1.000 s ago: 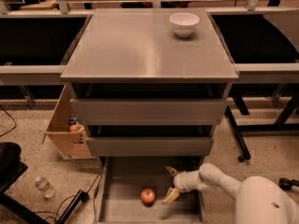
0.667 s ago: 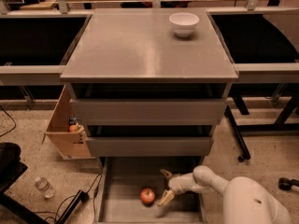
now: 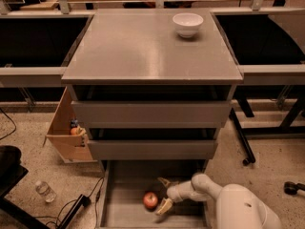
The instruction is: Pick apple from bottom drawer and place on counter
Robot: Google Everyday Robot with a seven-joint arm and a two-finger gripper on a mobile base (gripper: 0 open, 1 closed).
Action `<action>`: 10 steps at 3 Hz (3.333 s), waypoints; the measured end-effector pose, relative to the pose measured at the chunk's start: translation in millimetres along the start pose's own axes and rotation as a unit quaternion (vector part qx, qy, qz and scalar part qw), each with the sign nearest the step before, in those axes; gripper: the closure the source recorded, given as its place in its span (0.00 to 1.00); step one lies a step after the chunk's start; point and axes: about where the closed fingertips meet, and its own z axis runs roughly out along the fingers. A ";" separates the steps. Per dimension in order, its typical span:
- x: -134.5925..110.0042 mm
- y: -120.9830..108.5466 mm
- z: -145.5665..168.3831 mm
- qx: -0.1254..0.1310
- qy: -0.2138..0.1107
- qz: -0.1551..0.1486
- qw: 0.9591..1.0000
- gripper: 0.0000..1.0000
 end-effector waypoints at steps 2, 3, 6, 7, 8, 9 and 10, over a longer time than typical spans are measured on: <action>-1.3 29.0 37.5 -0.028 -0.029 0.006 0.999 0.27; -7.0 32.0 47.6 -0.033 -0.038 0.002 0.999 0.50; -17.2 45.1 39.9 -0.036 -0.050 0.006 0.998 1.00; -43.4 42.3 -5.9 -0.004 -0.055 -0.009 0.998 1.00; -96.0 54.2 -97.0 0.018 -0.071 -0.015 0.997 1.00; -149.9 92.6 -165.8 0.007 -0.075 0.002 0.997 1.00; -209.9 132.1 -214.5 -0.018 -0.069 0.021 0.997 1.00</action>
Offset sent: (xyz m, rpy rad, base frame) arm -0.0349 0.0433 -0.0217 0.0888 0.0424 0.0427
